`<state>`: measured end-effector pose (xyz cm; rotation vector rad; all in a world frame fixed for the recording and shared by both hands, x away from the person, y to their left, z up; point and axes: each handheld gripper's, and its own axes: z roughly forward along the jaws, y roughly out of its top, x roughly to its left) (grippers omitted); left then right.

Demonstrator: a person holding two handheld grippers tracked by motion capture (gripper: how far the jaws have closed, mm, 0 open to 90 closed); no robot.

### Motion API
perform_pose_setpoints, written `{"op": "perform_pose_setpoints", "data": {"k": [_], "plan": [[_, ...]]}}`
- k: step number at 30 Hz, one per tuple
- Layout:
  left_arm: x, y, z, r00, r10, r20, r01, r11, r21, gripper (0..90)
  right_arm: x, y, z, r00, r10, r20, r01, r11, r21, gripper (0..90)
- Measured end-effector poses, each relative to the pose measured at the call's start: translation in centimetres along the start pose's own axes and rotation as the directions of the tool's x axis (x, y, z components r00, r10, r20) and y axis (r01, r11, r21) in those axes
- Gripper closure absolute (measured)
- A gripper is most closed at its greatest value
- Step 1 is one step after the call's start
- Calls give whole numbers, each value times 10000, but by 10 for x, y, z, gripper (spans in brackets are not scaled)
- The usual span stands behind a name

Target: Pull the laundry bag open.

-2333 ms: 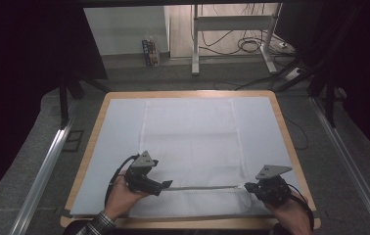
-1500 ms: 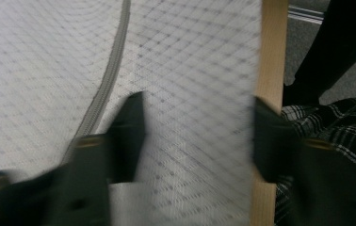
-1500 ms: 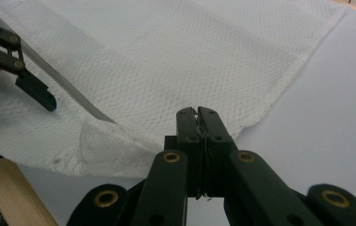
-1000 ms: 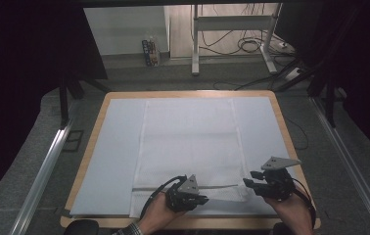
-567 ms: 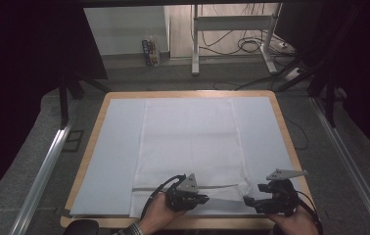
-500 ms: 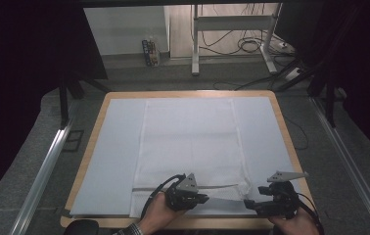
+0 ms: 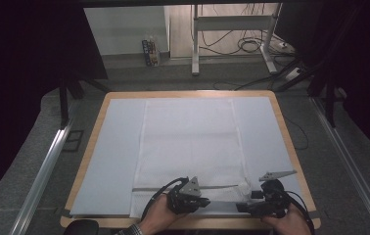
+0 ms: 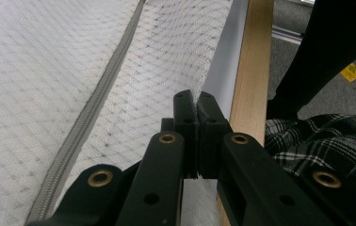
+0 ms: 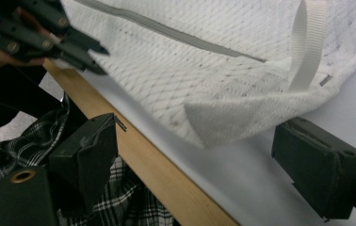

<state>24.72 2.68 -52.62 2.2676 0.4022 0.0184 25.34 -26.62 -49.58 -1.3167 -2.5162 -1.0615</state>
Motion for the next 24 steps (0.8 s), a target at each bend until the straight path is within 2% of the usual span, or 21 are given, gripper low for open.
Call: {"op": "perform_pose_setpoints", "data": {"k": [3,7,8,9,10,12,13,14,15,17,18,19,20,21,22,23,24], "plan": [[-1,0,1,10000,-17,77,17,10000,-10,888,-4,2,5,9998,129,-126,-127,9998,142,143],[-2,-1,4,9994,298,170,-303,9990,313,884,-9,8,7,9987,464,-203,-464,9989,31,147],[-5,-1,8,9986,511,111,-515,9976,464,878,-12,11,7,9968,757,-251,-759,9971,-53,147],[-5,-1,8,9986,511,111,-515,9976,464,875,-14,12,6,9957,895,-251,-897,9959,-88,149],[-6,-1,8,9971,756,83,-760,9947,692,872,-15,14,6,9950,976,-229,-979,9951,-127,151],[-9,0,10,9957,928,1,-925,9928,763,870,-17,15,6,9940,1078,-174,-1082,9940,-180,154],[-9,0,10,9954,955,-2,-952,9925,764,869,-18,15,6,9930,1172,-143,-1175,9928,-216,162],[-9,0,10,9954,955,1,-952,9926,747,869,-21,17,6,9911,1326,-67,-1328,9907,-282,211],[-9,0,10,9955,943,15,-941,9927,748,869,-21,17,6,9911,1326,-67,-1328,9907,-282,211],[-8,-1,10,9958,911,40,-912,9932,725,867,-22,17,6,9922,1228,189,-1224,9922,-249,336],[-8,-1,10,9959,899,63,-902,9934,702,860,-23,16,5,9946,972,374,-965,9951,-212,459],[-7,-1,10,9961,881,92,-885,9938,668,850,-23,16,5,9956,833,428,-826,9964,-199,534],[-8,-1,10,9974,707,147,-714,9961,518,828,-23,15,4,9965,682,481,-675,9976,-171,590],[-7,-1,10,9974,680,238,-691,9964,484,828,-23,15,4,9965,682,481,-675,9976,-171,590],[-6,-2,10,9976,616,320,-628,9972,396,798,-22,14,4,9971,560,512,-549,9983,-217,651],[-5,-2,9,9977,558,378,-571,9978,344,747,-21,13,3,9979,176,618,-159,9995,-286,755],[-4,-1,8,9975,531,458,-545,9980,313,747,-21,13,3,9979,176,618,-159,9995,-286,755]]}}
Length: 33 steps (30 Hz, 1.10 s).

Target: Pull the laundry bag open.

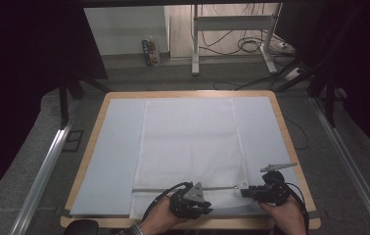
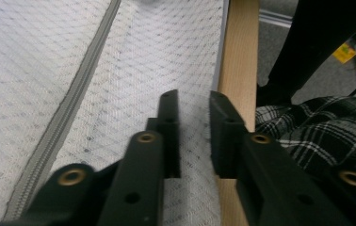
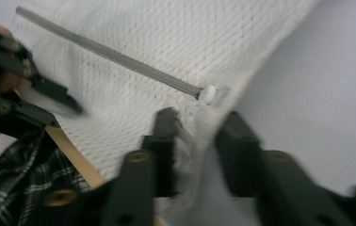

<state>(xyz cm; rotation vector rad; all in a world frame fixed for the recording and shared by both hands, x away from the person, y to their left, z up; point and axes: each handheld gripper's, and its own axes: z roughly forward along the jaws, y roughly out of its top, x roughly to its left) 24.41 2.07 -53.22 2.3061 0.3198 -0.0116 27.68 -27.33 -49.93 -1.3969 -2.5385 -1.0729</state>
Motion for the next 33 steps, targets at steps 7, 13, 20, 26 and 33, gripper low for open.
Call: {"op": "perform_pose_setpoints", "data": {"k": [7,13,20,26,33], "plan": [[10,1,-16,9977,-569,360,593,9959,-687,439,-2,-1,-1,9985,-459,-306,451,9986,-275,847],[24,8,-32,9956,-912,-208,888,9911,-995,392,0,-1,-5,9931,-996,-619,949,9927,-738,853],[49,29,-31,9932,-1114,-340,1058,9850,-1364,576,-1,0,-9,9886,-1222,-877,1115,9868,-1178,854],[60,51,-8,9954,-954,-96,932,9863,-1363,647,-2,-1,-8,9889,-1194,-890,1087,9872,-1171,854],[64,72,12,9958,-892,203,913,9833,-1574,682,-2,-1,-8,9891,-1201,-849,1097,9869,-1184,854]]}}
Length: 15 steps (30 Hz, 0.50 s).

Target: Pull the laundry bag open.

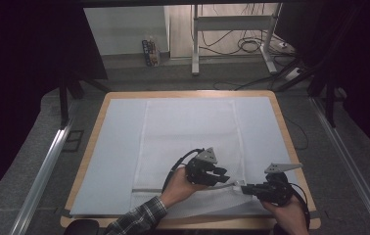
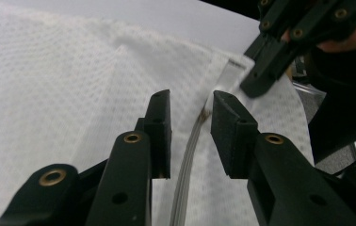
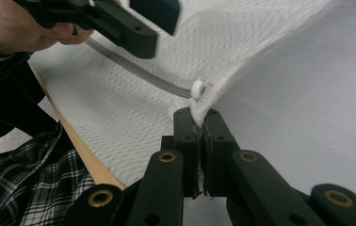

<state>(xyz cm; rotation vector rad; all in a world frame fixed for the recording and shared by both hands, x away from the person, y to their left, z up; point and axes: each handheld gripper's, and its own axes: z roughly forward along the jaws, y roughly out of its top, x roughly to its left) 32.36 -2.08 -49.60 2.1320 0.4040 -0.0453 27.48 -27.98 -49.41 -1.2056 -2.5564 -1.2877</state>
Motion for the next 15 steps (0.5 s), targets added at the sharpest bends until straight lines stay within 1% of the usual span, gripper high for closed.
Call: {"op": "perform_pose_setpoints", "data": {"k": [1,2,4,5,6,8,10,11,15], "plan": [[-1,2,3,10000,69,-36,-69,10000,-12,680,0,0,0,10000,-6,19,6,10000,20,854],[-2,4,7,10000,7,-85,-8,9999,-110,672,0,0,0,10000,-6,27,6,10000,21,854],[-3,8,13,10000,63,-62,-64,9999,-157,655,0,0,0,10000,-15,37,15,10000,26,854],[-4,10,16,10000,7,-72,-9,9997,-226,649,0,0,0,10000,-18,45,18,10000,29,854],[-4,11,18,10000,58,-65,-59,9998,-206,641,0,0,0,10000,-22,54,22,10000,29,854],[-5,14,22,10000,20,-25,-21,9997,-264,631,0,0,0,10000,-28,48,28,10000,18,854],[-6,16,26,10000,88,33,-88,9998,-158,621,0,0,0,10000,-31,57,31,10000,16,854],[-6,16,28,9998,173,-45,-173,9998,-32,618,1,0,0,10000,-30,53,30,10000,13,854],[-7,16,29,9996,258,-142,-258,9997,57,615,1,0,0,9999,-60,105,59,10000,61,854]]}}
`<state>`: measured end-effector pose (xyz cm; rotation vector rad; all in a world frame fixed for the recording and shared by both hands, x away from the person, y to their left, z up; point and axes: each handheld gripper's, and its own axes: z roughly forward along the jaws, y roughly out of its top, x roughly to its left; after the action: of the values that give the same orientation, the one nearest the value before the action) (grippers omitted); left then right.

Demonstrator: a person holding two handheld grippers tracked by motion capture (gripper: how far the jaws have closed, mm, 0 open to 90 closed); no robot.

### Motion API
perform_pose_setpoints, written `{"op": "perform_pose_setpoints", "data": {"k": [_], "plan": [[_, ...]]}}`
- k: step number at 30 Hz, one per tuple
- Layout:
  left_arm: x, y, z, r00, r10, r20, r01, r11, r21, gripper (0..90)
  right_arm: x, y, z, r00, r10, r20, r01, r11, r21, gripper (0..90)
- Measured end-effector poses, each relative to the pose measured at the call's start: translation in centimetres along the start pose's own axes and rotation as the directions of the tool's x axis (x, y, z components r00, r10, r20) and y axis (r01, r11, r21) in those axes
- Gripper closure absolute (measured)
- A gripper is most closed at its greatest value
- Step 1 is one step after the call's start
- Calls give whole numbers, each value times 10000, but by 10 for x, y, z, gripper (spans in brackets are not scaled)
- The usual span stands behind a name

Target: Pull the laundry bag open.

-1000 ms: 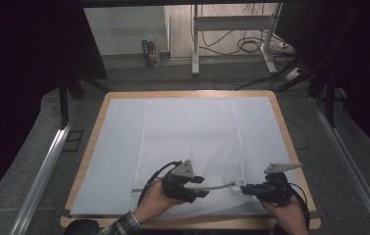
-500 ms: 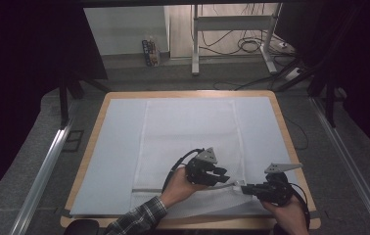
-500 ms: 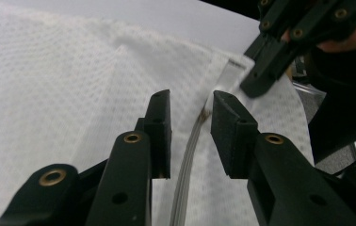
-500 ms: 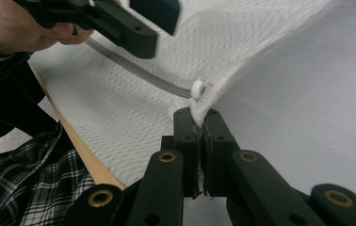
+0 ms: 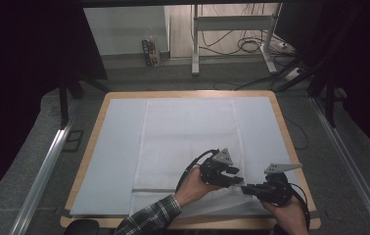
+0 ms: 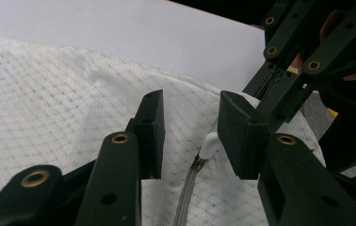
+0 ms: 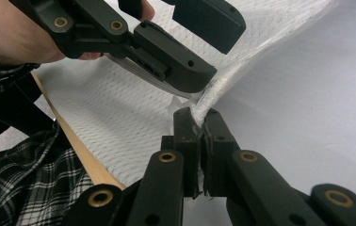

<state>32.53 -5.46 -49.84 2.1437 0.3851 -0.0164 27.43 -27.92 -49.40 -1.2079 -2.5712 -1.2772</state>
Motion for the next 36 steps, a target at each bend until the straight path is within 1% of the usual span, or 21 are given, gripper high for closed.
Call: {"op": "perform_pose_setpoints", "data": {"k": [4,5,6,7,9,11,14,15,16,17,19,20,23,24,27,29,31,34,35,36], "plan": [[1,-1,-3,9999,74,-77,-73,9999,92,615,0,0,1,10000,-17,53,17,10000,24,854],[1,-2,-4,10000,5,-81,-5,10000,72,615,0,0,0,10000,1,39,-1,10000,18,854],[1,-2,-6,9999,54,-158,-52,9999,159,615,0,0,0,10000,4,43,-4,10000,-1,854],[2,-3,-7,9996,188,-222,-182,9995,271,618,0,0,-2,10000,34,32,-34,9999,-126,854],[3,-5,-8,9995,206,-248,-196,9991,382,618,0,1,-3,10000,66,7,-66,9998,-174,854],[5,-8,-11,9998,30,-210,-23,9995,328,620,-1,1,-5,10000,80,-5,-80,9996,-283,854],[7,-10,-16,9998,-93,-165,96,9997,226,629,-1,1,-5,10000,91,-8,-91,9994,-343,855],[8,-11,-17,9999,-162,-51,163,9997,188,644,-1,1,-5,10000,89,-14,-89,9993,-360,855],[8,-12,-18,9996,-185,199,180,9996,216,680,-1,1,-6,10000,76,-2,-76,9992,-393,855],[7,-13,-18,9994,-93,334,83,9995,305,706,0,1,-6,10000,88,-15,-88,9990,-427,854],[4,-15,-17,9990,287,347,-312,9969,728,738,0,2,-7,10000,89,7,-88,9987,-498,854],[2,-16,-16,9980,564,280,-590,9932,1002,739,0,2,-7,10000,98,0,-97,9985,-533,855],[-3,-20,-12,9936,1132,-12,-1118,9829,1466,732,0,2,-8,9999,105,-11,-105,9983,-571,855],[-4,-20,-10,9927,1199,-93,-1171,9814,1520,719,0,2,-8,10000,86,0,-85,9984,-566,855],[-5,-21,-6,9909,1342,-96,-1307,9767,1703,678,1,2,-8,10000,55,13,-55,9982,-592,855],[-5,-21,-4,9908,1351,-29,-1324,9750,1783,665,1,2,-8,10000,40,26,-38,9982,-592,855],[-5,-20,-4,9907,1354,155,-1359,9733,1850,661,1,2,-8,10000,51,46,-48,9981,-620,855],[-3,-20,-6,9928,1143,350,-1188,9760,1825,661,0,2,-8,10000,88,39,-85,9977,-667,855],[-1,-21,-6,9933,1047,482,-1115,9786,1728,664,0,2,-8,10000,91,39,-88,9977,-674,855],[-1,-21,-7,9944,851,618,-942,9821,1633,669,1,2,-9,9999,85,54,-82,9977,-675,855]]}}
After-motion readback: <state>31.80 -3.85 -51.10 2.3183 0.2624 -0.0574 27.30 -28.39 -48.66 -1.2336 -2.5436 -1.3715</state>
